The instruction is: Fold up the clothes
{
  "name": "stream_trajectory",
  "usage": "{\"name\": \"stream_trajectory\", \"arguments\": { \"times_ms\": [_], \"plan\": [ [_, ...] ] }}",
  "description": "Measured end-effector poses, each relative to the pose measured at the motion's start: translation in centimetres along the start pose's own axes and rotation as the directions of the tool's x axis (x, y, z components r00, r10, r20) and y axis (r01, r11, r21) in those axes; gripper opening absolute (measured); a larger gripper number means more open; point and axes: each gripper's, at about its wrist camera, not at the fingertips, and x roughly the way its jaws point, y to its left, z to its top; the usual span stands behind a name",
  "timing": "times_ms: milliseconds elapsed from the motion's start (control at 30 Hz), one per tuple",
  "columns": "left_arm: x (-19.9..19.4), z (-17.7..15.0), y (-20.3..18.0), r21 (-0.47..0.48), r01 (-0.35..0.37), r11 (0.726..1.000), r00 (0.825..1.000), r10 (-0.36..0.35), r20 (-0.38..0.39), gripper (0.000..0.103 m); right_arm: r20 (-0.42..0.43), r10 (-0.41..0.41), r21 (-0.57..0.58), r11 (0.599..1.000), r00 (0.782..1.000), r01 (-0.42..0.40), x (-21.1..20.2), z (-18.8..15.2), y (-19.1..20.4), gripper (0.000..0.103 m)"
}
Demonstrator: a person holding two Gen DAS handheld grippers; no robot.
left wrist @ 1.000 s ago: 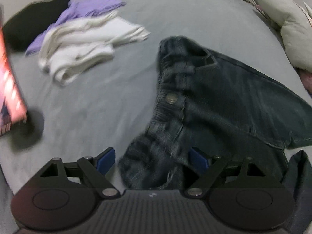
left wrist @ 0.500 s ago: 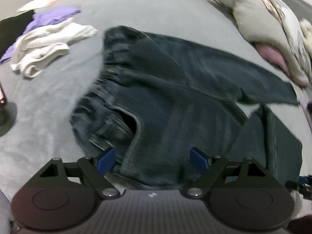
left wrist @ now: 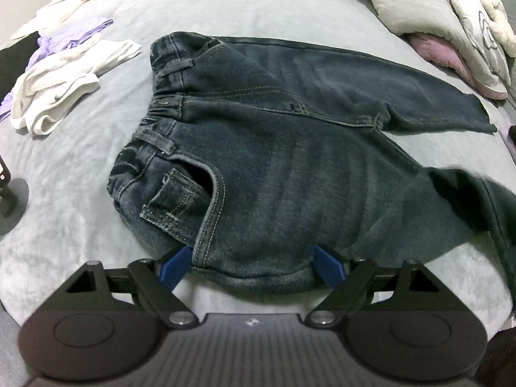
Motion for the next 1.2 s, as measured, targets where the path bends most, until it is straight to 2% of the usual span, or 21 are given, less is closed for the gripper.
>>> {"name": "stream_trajectory", "arguments": {
  "times_ms": [133,200,233,367,433,533,633,700,733,767,833,933,1000,1033,1100,1167,1200],
  "plan": [
    [0.0,-0.3,-0.7,0.037,0.019,0.999,1.000,-0.018,-0.012,0.084,-0.061,-0.099,-0.004,0.995,0.993,0.099,2.4,0.4,-1.5,0.015],
    [0.0,-0.6,-1.2,0.064,0.027,0.998,0.999,-0.026,-0.025,0.084,-0.030,-0.130,0.034,0.991,0.991,0.131,3.9,0.6,-1.8,0.017],
    [0.1,-0.8,-1.3,0.075,0.025,0.997,0.999,-0.023,-0.031,0.084,-0.013,-0.145,0.055,0.988,0.989,0.146,4.7,0.7,-2.0,0.023],
    [0.0,-1.2,-1.1,0.099,0.004,0.995,0.999,0.000,-0.035,0.084,0.012,-0.118,0.173,0.978,0.993,0.115,6.0,-0.2,-3.0,0.036],
    [-0.2,-1.1,-0.5,0.076,0.003,0.997,1.000,-0.001,-0.028,0.084,0.033,-0.092,0.238,0.968,0.995,0.082,5.8,-1.1,-4.2,0.050],
    [-1.0,-0.9,1.5,0.015,-0.014,1.000,1.000,0.014,0.002,0.084,0.060,-0.065,0.390,0.920,0.996,0.037,5.5,-3.0,-6.4,0.057],
    [-1.6,-0.8,3.8,-0.060,-0.020,0.998,1.000,0.021,0.017,0.084,0.079,0.021,0.570,0.819,0.997,-0.062,5.5,-6.1,-8.2,0.057],
    [-1.7,-0.9,6.4,-0.157,-0.006,0.988,1.000,0.009,0.019,0.084,0.097,0.116,0.690,0.708,0.989,-0.151,6.2,-9.1,-8.8,0.057],
    [-1.6,-0.9,7.5,-0.202,0.008,0.979,1.000,-0.005,0.016,0.084,0.101,0.139,0.712,0.682,0.985,-0.169,6.4,-9.9,-8.8,0.057],
    [-1.6,-1.0,8.4,-0.237,0.020,0.971,1.000,-0.018,0.014,0.084,0.104,0.177,0.749,0.633,0.979,-0.194,7.0,-11.3,-8.6,0.057],
    [-1.2,-0.9,10.4,-0.323,0.061,0.945,0.998,-0.061,0.010,0.084,0.098,0.204,0.778,0.595,0.974,-0.203,7.6,-13.0,-7.9,0.057],
    [-0.5,-0.6,12.0,-0.402,0.111,0.909,0.993,-0.113,0.017,0.083,0.085,0.226,0.799,0.566,0.971,-0.201,8.5,-14.7,-6.7,0.057],
    [0.3,-0.4,12.6,-0.441,0.130,0.888,0.990,-0.140,0.011,0.081,0.134,0.261,0.828,0.500,0.956,-0.253,8.8,-15.8,-6.2,0.057],
    [0.6,-0.4,12.8,-0.456,0.138,0.879,0.989,-0.151,0.008,0.079,0.149,0.266,0.836,0.481,0.952,-0.265,8.8,-16.0,-6.1,0.057],
    [1.2,-0.4,13.2,-0.489,0.149,0.860,0.986,-0.165,0.010,0.071,0.192,0.267,0.864,0.410,0.944,-0.292,8.9,-16.6,-6.2,0.057],
    [2.0,-0.6,13.4,-0.535,0.168,0.828,0.983,-0.180,0.029,0.058,0.223,0.265,0.880,0.359,0.938,-0.311,8.9,-17.1,-6.3,0.057],
    [2.2,-0.7,13.4,-0.550,0.177,0.816,0.982,-0.185,0.041,0.057,0.244,0.264,0.888,0.327,0.933,-0.324,8.9,-17.4,-6.4,0.056]
  ]
}}
